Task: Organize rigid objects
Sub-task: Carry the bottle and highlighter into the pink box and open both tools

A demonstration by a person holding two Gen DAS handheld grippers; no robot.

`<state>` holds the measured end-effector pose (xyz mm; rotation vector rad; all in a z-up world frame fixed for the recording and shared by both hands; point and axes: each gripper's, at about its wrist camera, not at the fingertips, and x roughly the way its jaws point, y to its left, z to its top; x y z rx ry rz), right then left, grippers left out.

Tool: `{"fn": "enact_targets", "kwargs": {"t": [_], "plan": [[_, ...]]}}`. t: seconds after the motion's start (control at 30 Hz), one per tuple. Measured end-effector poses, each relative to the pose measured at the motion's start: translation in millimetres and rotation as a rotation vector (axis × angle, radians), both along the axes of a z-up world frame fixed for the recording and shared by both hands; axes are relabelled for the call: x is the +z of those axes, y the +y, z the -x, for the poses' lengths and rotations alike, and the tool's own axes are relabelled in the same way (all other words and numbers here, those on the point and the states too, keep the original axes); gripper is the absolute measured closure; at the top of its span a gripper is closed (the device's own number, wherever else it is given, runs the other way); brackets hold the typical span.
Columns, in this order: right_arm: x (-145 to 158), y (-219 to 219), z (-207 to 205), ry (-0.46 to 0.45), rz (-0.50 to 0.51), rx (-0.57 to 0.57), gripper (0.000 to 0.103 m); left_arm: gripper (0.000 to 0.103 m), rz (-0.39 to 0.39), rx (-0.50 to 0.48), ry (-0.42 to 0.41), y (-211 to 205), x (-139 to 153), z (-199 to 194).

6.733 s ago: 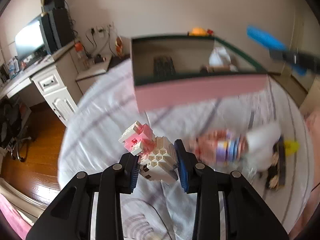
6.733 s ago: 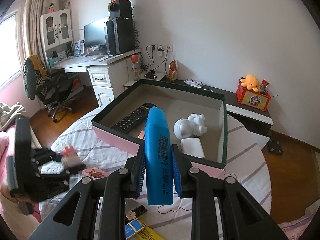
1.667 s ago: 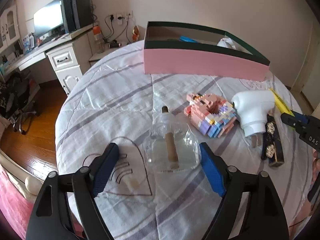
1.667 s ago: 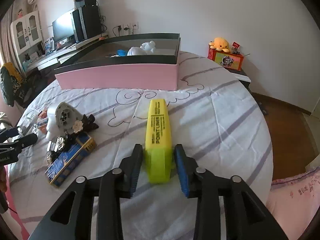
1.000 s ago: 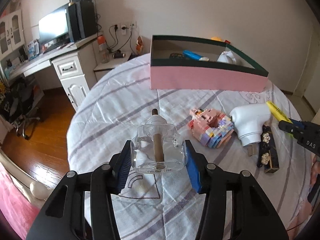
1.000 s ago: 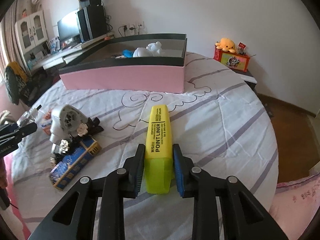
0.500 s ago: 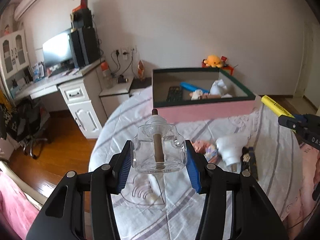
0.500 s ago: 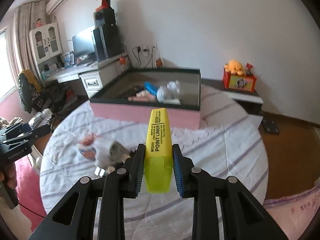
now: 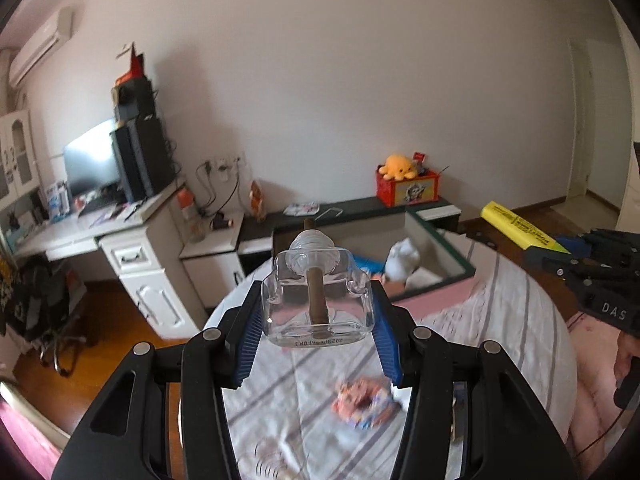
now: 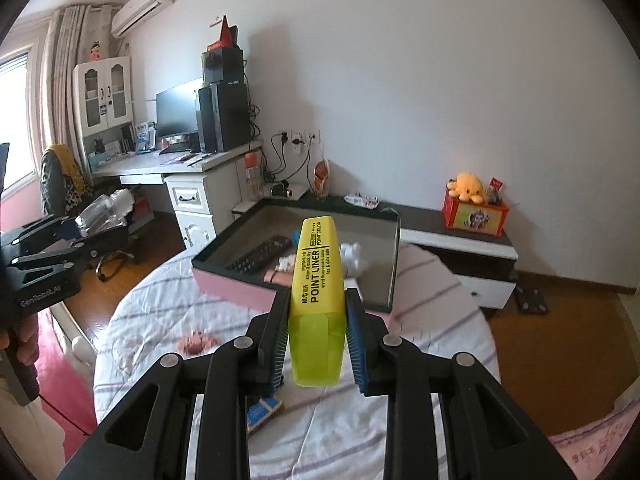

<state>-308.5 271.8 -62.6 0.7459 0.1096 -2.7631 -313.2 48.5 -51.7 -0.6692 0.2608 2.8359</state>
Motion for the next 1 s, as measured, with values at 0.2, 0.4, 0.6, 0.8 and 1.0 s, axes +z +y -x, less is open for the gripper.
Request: {"fn": "enact_targets", "kwargs": {"t": [0.2,0.4,0.6,0.8,1.0], "plan": [[16,-4,21,0.031,-0.032,0.004,0.076,0.053,0.018,-0.06,0.026,23,17,29],[21,-6,50,0.029,-0.058,0.006,0.076,0.053,0.057,-0.098,0.013,45,22,68],[10,-5,92,-0.024,-0.083,0.013,0.076,0.053,0.085,-0.126,-0.044,60,14,122],[-13,-7,145,-0.113,-0.11,0.014,0.076,0.053,0.113,-0.143,-0.155,75,-12,188],[-49,-9,197,-0.228,-0.138,0.009,0.076,0.053,0.161,-0.156,-0.29,97,-54,240]]}}
